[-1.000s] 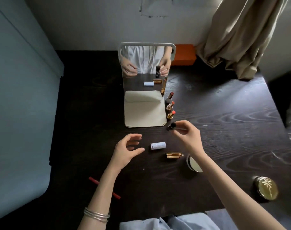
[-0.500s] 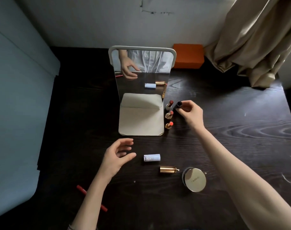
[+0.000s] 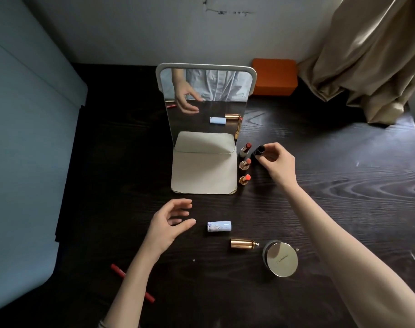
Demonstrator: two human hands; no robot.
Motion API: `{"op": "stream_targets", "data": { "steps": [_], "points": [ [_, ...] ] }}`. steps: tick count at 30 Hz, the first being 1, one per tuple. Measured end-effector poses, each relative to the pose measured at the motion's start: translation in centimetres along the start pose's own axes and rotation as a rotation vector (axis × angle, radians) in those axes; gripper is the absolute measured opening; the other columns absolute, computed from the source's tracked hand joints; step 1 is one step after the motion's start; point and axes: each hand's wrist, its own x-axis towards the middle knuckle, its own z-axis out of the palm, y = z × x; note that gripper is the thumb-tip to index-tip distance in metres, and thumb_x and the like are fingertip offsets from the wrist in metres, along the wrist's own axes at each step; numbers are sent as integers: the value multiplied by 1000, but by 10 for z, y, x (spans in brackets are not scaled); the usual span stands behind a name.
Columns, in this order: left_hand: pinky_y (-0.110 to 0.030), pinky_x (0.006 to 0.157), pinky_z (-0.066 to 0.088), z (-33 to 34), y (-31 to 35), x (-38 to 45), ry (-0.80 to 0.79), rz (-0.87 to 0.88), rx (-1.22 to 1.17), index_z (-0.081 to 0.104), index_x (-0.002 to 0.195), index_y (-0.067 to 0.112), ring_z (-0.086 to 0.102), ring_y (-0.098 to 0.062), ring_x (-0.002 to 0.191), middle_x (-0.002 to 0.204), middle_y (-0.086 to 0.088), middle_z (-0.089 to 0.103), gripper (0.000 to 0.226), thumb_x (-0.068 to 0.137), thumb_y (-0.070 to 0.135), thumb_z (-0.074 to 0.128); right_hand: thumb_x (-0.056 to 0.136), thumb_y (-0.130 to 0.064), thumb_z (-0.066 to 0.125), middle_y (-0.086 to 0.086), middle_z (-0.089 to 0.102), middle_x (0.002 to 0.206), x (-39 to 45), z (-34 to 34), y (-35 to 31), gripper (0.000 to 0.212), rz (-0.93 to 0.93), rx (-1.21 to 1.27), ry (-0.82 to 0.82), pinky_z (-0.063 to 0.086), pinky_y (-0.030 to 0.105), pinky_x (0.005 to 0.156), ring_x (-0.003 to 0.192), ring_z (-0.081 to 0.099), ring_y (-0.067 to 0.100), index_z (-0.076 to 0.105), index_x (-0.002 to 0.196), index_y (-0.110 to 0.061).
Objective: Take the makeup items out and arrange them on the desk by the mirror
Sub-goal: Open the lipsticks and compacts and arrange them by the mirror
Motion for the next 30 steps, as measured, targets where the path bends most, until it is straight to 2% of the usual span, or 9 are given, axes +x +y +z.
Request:
{"op": "stream_targets", "data": {
  "steps": [3,7,10,18,22,26,30],
  "points": [
    [-31,88,50,-1,-1,-1,1,-10,10,62,104,30,63,-5,94,104,6,67,42,74,3,75,78,-7,70,-7,67,88,0,2,0,19,27,17,-12,47,12,79,85,64,3,62,92,-17],
    [-32,89,50,-2,-4,-6,12,-36,11,63,104,30,63,-5,95,105,6,67,42,74,4,75,78,-7,70,-10,65,86,0,5,-3,19,35,26,14,42,1,72,79,60,-8,61,92,-16],
    [-32,90,50,-3,-6,-11,20,-59,6,63,104,29,63,-5,95,105,6,67,41,74,4,75,79,-6,70,-10,64,86,-2,7,-2,19,23,44,29,41,-1,71,75,58,-16,60,92,-15],
    [-33,91,52,-4,-11,-22,42,-102,16,63,106,28,63,-6,97,106,6,67,40,75,7,75,78,-5,71,-7,65,88,-2,9,-1,21,6,67,66,44,1,73,79,60,-7,60,90,-17],
    [-32,91,52,-3,-10,-23,39,-102,20,63,106,28,63,-6,97,107,5,66,39,75,7,75,79,-7,70,-8,65,89,-1,9,-2,20,8,54,69,45,7,77,85,63,3,60,91,-19],
    [-33,91,52,-2,-10,-23,36,-96,17,63,106,28,63,-7,97,107,5,66,40,75,7,75,79,-6,70,-7,65,90,0,8,-3,21,-5,33,62,42,0,74,86,61,5,60,92,-19],
    [-32,91,51,0,-11,-23,38,-95,12,63,107,28,63,-8,97,107,6,66,40,75,7,75,78,-7,71,-7,65,93,1,8,-2,22,-19,-4,50,45,12,82,89,62,7,63,95,-19]
  ]
}}
